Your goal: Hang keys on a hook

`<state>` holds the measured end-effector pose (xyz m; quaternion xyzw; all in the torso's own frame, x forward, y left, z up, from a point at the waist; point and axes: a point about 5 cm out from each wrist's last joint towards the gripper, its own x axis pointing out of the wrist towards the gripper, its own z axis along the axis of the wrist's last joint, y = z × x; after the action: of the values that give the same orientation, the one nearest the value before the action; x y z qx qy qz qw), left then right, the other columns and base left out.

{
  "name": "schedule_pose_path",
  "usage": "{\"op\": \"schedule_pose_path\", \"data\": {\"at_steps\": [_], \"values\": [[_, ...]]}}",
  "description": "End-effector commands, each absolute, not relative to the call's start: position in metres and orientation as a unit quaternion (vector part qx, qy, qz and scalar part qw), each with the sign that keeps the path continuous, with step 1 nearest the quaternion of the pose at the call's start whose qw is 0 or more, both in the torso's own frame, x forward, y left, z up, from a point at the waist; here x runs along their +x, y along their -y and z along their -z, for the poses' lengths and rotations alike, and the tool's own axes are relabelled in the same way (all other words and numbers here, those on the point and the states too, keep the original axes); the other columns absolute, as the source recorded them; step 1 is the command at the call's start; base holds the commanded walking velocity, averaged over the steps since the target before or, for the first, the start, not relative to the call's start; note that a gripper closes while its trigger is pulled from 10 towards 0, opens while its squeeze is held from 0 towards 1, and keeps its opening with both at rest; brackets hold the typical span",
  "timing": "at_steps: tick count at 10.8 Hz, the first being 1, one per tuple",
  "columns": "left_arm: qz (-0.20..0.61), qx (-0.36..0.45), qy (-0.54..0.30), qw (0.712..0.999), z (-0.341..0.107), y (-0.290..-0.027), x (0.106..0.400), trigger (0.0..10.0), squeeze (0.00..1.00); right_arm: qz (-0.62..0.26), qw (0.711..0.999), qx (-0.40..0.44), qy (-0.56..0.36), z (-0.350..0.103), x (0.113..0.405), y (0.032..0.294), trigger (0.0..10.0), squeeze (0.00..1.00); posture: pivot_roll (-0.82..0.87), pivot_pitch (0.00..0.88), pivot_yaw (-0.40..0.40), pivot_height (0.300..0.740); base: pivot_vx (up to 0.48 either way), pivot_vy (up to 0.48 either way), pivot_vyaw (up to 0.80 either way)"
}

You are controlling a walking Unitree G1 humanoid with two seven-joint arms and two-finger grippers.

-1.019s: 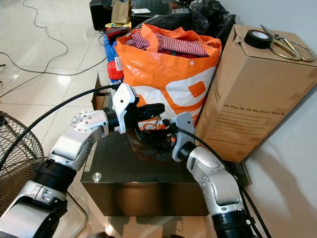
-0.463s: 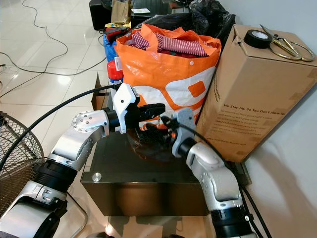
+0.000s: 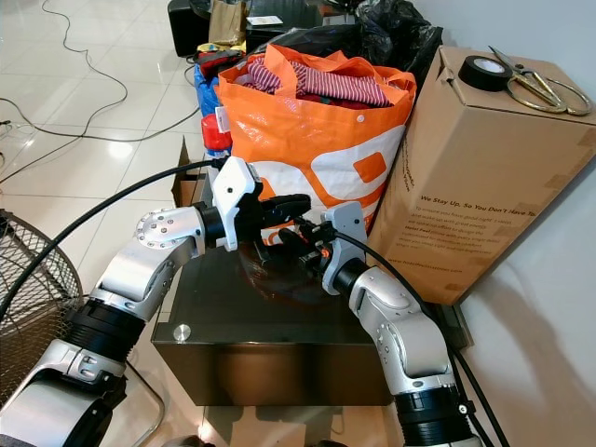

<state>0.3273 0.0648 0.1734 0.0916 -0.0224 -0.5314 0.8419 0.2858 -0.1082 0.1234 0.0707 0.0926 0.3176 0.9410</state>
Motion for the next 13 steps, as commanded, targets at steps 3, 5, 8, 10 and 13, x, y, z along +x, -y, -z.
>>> {"op": "schedule_pose_path", "data": {"at_steps": [3, 5, 8, 10, 13], "values": [[0.538, 0.102, 0.030, 0.836, -0.178, -0.060, 0.326, 0.0, 0.00, -0.305, 0.944, 0.080, -0.094, -0.123, 0.288, 0.114, 0.0, 0.00, -0.01, 0.000, -0.072, 0.740, 0.000, 0.000, 0.00], [0.538, 0.102, 0.030, 0.836, -0.178, -0.060, 0.326, 0.0, 0.00, -0.304, 0.944, 0.081, -0.093, -0.124, 0.288, 0.114, 0.0, 0.00, -0.01, 0.000, -0.072, 0.740, 0.000, 0.000, 0.00], [0.537, 0.102, 0.029, 0.837, -0.178, -0.060, 0.326, 0.0, 0.00, -0.304, 0.945, 0.083, -0.093, -0.124, 0.288, 0.114, 0.0, 0.00, -0.01, 0.000, -0.073, 0.740, 0.000, 0.000, 0.00], [0.534, 0.102, 0.029, 0.839, -0.177, -0.062, 0.327, 0.0, 0.00, -0.303, 0.945, 0.083, -0.093, -0.124, 0.289, 0.115, 0.0, 0.00, -0.01, 0.000, -0.073, 0.740, 0.000, 0.000, 0.00], [0.501, 0.108, 0.016, 0.859, -0.172, -0.084, 0.330, 0.0, 0.00, -0.294, 0.948, 0.084, -0.092, -0.124, 0.289, 0.123, 0.0, 0.00, -0.01, 0.000, -0.073, 0.740, 0.000, 0.000, 0.00]]}}
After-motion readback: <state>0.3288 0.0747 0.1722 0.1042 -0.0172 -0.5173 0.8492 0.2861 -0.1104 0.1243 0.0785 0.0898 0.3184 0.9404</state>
